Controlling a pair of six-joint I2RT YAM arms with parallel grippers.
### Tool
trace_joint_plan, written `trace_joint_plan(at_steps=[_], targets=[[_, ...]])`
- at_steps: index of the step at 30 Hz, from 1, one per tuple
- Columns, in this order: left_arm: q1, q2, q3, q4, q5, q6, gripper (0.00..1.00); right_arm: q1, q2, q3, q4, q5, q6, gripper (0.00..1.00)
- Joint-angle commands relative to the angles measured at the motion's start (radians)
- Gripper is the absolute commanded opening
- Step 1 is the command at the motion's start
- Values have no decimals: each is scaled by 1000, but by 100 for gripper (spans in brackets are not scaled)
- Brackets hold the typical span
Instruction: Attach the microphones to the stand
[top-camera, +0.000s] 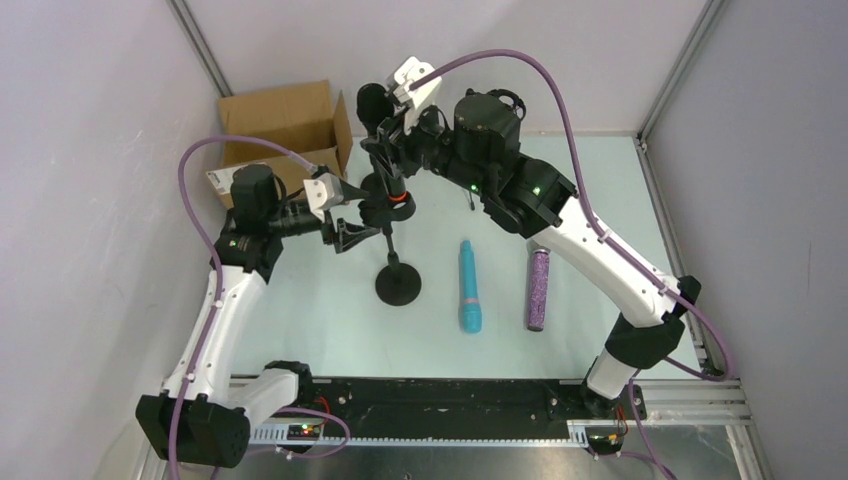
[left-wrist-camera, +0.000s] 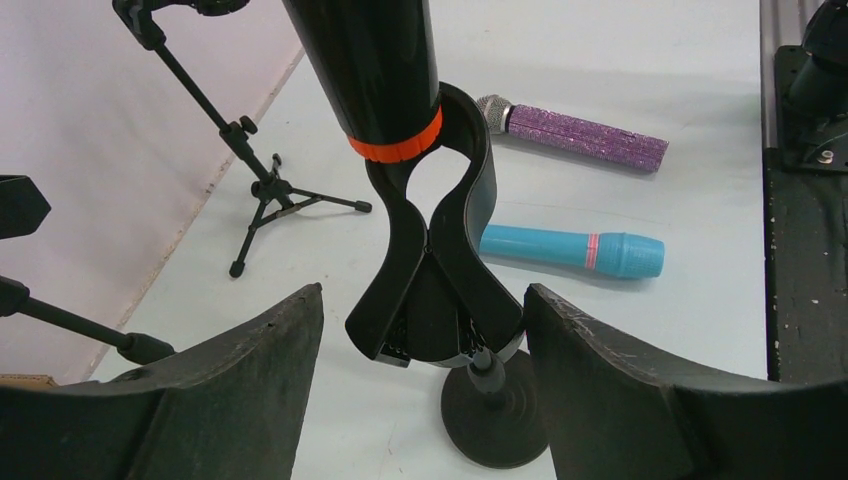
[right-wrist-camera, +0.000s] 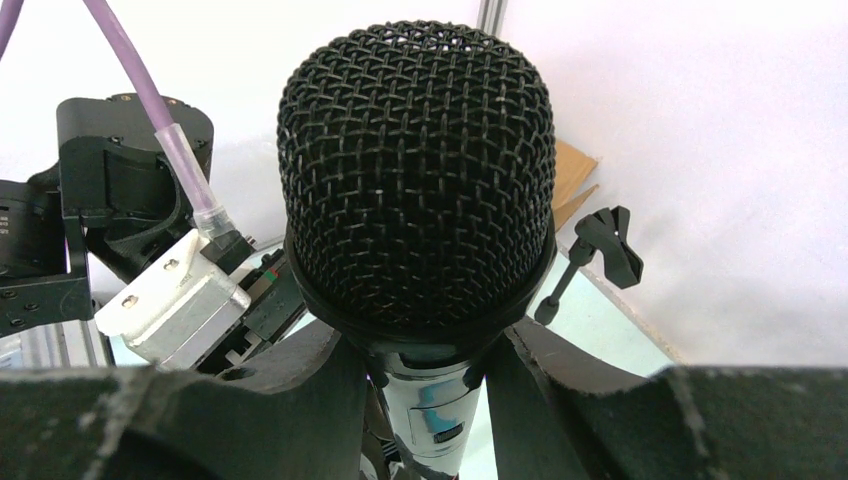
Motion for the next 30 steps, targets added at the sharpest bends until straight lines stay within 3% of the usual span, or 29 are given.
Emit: trace_joint_plan(at_steps=[1,11,19,30], targets=[[6,-8,41,20,23,13,78,13,0,57,23,20,-19,0],[7,-25,18,19,18,11,77,39,-14,34,9,47,-28,0],[6,-33,8,19,-11,6,85,43,-5,33,7,63,-42,0],[7,-11,9,20,9,3,77,45,-5,34,-10,72,-57,0]])
